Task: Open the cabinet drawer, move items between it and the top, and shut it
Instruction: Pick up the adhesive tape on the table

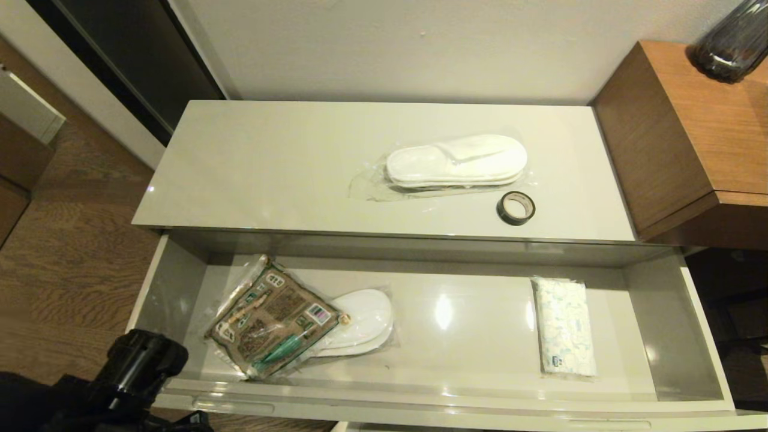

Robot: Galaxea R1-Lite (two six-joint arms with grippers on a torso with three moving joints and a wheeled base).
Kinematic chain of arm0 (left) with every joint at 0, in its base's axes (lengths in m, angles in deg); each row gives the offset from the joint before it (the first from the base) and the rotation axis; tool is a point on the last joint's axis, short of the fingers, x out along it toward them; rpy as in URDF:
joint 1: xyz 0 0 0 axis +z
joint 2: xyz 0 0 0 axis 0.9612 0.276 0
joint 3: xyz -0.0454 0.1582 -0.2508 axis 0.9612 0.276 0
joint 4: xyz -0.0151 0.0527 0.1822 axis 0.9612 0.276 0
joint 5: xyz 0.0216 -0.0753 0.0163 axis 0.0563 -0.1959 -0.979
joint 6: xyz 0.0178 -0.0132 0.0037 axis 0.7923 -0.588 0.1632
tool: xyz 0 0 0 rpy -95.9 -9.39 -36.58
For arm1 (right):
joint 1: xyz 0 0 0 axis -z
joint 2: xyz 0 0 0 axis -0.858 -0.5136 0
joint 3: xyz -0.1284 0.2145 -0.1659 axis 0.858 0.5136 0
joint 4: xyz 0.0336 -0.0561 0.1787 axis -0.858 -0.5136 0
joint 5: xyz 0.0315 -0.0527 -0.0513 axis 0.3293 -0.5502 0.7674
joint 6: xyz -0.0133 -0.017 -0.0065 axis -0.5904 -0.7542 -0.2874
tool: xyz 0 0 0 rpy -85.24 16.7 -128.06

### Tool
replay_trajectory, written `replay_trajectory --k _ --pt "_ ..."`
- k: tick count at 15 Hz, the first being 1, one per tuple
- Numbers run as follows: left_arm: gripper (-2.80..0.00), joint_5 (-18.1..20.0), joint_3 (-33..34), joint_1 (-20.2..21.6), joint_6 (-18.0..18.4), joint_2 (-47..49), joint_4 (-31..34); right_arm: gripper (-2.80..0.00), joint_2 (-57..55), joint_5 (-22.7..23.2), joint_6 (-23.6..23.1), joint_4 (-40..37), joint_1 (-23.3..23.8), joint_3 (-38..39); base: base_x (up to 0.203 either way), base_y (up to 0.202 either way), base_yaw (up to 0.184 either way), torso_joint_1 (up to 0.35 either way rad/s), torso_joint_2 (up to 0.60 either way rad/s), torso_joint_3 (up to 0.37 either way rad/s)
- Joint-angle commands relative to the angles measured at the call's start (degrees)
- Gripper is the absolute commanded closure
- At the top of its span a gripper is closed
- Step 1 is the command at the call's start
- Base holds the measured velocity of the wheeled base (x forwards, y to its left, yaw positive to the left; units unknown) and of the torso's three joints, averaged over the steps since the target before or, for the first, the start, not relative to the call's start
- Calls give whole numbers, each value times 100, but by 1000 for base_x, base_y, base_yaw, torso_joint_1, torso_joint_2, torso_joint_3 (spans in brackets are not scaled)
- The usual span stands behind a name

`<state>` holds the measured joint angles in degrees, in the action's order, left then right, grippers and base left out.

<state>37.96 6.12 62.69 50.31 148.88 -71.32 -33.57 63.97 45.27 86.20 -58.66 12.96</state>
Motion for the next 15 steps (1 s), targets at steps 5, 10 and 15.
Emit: replay_trajectory --k 5,10,15 --pt "0 -518 -76 -39 -171 686 -1070 0 0 2 -3 3 -1 0 0 0 0 0 0 0" --pt "0 -283 -806 -83 -146 -517 42 0 0 2 -3 3 0 0 0 0 0 0 0 0" --pt "0 1216 -3478 -148 -221 -1055 2232 0 -9 -7 -39 -6 0 0 0 0 0 0 0 0"
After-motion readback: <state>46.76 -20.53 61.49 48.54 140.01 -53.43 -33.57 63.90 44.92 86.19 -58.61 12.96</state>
